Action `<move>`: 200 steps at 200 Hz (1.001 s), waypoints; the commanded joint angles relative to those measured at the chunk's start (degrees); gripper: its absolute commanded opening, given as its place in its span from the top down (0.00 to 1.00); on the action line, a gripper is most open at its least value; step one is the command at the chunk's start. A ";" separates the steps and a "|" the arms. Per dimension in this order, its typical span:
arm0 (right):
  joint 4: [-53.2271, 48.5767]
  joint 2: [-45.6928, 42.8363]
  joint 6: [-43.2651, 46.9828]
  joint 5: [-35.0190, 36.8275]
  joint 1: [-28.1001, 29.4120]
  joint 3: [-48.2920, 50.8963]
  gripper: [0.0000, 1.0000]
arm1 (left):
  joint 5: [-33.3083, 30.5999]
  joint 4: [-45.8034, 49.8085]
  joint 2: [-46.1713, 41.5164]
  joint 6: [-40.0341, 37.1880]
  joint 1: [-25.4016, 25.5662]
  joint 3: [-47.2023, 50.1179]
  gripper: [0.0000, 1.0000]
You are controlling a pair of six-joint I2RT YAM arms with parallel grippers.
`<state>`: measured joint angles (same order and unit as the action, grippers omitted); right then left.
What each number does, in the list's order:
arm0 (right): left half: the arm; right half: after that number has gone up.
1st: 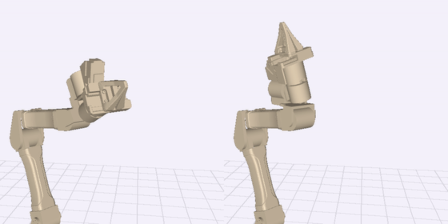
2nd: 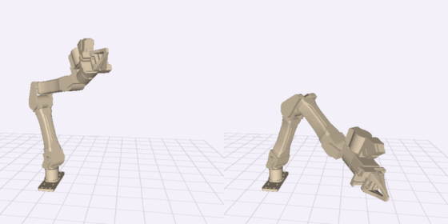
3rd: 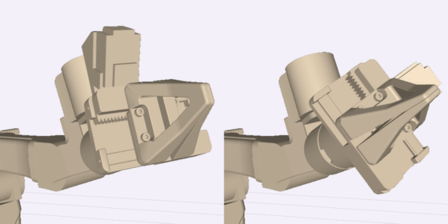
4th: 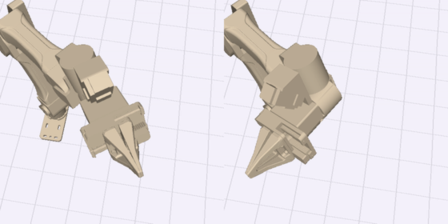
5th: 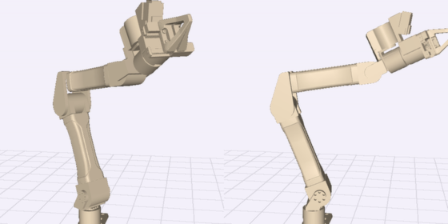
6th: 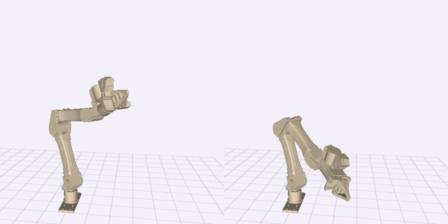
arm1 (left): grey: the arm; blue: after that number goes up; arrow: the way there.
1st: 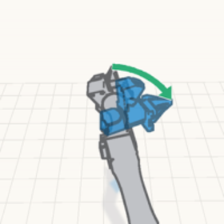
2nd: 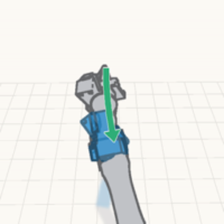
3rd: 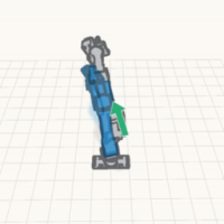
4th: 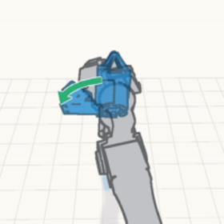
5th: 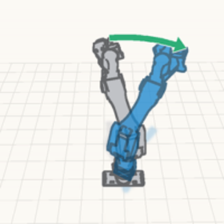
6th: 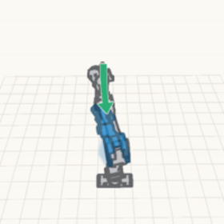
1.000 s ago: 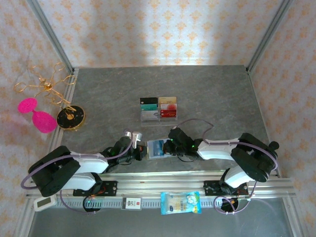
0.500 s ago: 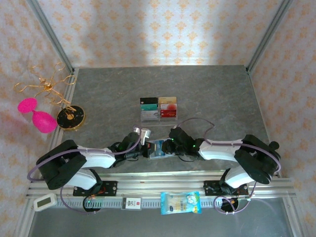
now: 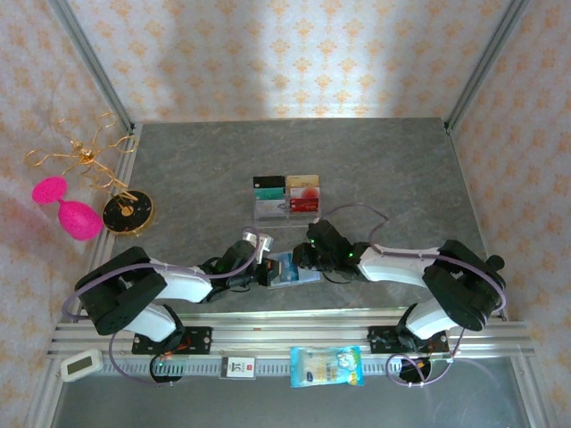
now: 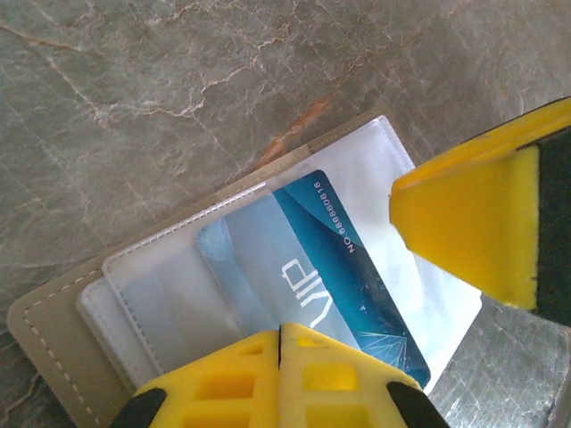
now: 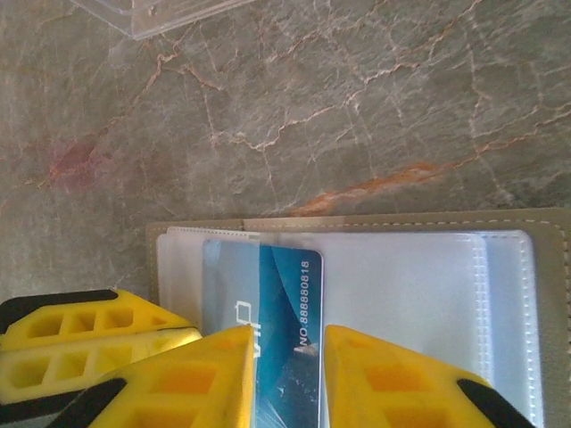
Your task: Take the credit cards out of the card holder
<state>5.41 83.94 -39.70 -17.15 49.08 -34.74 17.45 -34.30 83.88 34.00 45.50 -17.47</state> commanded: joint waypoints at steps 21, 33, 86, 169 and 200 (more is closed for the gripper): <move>1.22 2.68 1.32 -1.42 -0.04 0.37 0.74 | -1.45 1.60 3.27 -1.99 -0.27 1.19 1.00; 2.14 3.24 1.12 -2.27 -0.04 0.70 0.74 | -1.21 1.47 4.04 -2.01 -0.30 1.54 1.00; 5.39 4.73 -0.37 -4.30 -0.04 1.83 0.81 | 0.57 -0.42 5.95 -1.43 0.20 2.27 1.00; -1.88 -5.27 -3.32 5.81 -1.96 7.26 1.00 | 1.53 -2.28 3.93 -0.77 -0.74 3.56 1.00; -2.32 -9.79 -1.24 6.74 -2.15 8.01 1.00 | 2.31 -3.82 2.51 -0.73 -0.87 3.26 1.00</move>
<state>6.55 77.36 -42.41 -14.50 47.31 -27.83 18.52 -41.50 86.63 33.12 45.21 -15.90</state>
